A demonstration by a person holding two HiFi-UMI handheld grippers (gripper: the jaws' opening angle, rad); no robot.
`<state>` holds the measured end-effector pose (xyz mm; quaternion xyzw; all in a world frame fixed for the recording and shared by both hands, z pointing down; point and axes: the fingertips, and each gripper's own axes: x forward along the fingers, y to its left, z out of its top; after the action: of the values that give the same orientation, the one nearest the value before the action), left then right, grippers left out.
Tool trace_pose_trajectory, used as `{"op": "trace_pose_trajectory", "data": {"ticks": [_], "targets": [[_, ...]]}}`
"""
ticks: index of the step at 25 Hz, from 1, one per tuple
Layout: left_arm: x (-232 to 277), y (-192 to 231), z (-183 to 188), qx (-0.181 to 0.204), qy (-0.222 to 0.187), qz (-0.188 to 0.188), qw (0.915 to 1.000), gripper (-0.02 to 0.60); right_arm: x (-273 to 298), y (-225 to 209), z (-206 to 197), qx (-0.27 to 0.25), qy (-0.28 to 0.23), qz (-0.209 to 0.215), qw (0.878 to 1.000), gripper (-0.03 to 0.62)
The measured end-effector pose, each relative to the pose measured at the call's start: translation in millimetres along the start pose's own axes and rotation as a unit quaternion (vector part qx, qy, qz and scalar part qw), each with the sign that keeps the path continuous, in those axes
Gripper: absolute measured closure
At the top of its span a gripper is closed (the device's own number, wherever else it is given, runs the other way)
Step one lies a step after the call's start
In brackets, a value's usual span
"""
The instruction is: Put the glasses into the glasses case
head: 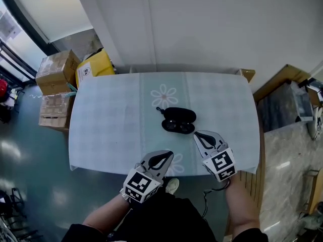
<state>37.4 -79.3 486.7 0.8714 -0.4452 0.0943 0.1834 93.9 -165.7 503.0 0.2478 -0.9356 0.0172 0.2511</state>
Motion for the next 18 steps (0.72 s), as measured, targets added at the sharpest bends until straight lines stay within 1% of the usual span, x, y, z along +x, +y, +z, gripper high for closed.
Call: {"op": "trace_pose_trajectory", "data": {"ticks": [3, 8, 11, 14, 18], "targets": [[-10, -8, 8, 0.007, -0.012, 0.009, 0.9999, 0.555, -32, 10, 18, 0.025, -0.041, -0.031, 0.998, 0.571], [-27, -25, 15, 0.013, -0.027, 0.018, 0.9994, 0.555, -78, 33, 42, 0.054, -0.094, -0.051, 0.993, 0.571], [-39, -36, 15, 0.007, -0.033, 0.020, 0.9992, 0.555, -96, 50, 50, 0.058, -0.112, -0.052, 0.991, 0.571], [-52, -46, 16, 0.010, -0.037, 0.020, 0.9991, 0.555, -108, 70, 55, 0.066, -0.123, -0.050, 0.989, 0.571], [-67, -49, 20, 0.013, -0.044, 0.020, 0.9987, 0.555, -116, 91, 58, 0.091, -0.134, -0.051, 0.985, 0.571]]}}
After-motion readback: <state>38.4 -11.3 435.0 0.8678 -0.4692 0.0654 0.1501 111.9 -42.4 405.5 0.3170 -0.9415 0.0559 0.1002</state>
